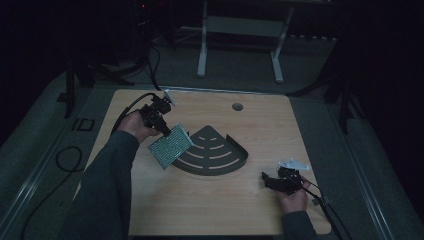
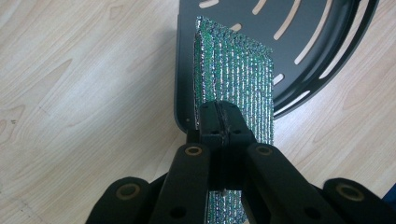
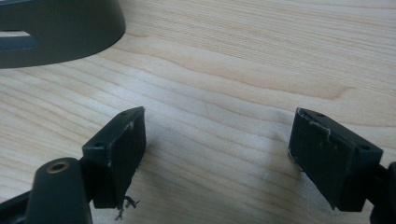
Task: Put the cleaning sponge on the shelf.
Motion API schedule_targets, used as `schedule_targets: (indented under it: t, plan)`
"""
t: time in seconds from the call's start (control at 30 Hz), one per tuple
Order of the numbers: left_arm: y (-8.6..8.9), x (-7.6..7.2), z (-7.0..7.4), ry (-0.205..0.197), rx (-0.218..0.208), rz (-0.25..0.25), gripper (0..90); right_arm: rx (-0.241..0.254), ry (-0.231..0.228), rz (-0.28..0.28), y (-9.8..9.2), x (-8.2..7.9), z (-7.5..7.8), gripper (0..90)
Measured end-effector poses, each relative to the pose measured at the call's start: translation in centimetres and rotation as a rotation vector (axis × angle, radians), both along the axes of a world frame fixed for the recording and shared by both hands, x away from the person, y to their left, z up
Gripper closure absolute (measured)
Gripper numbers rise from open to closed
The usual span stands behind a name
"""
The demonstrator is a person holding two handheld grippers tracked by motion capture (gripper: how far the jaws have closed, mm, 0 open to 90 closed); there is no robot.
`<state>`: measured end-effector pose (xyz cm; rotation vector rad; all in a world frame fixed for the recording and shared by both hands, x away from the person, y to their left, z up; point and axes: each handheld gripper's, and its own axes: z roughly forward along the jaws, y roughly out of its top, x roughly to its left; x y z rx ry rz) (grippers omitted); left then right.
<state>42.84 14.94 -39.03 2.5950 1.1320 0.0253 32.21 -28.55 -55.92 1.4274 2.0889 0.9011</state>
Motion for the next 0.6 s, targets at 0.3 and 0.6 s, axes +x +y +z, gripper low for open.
schedule_targets:
  t: [0.3,0.6]
  plan:
    - [-0.9,0.6,-0.1,0.001,0.017,-0.005,90.0,0.000,0.000,0.000,0.0,0.0,0.0,18.5]
    - [-2.1,1.2,0.5,-0.011,0.035,-0.018,90.0,0.000,0.000,0.001,0.0,0.0,0.0,18.5]
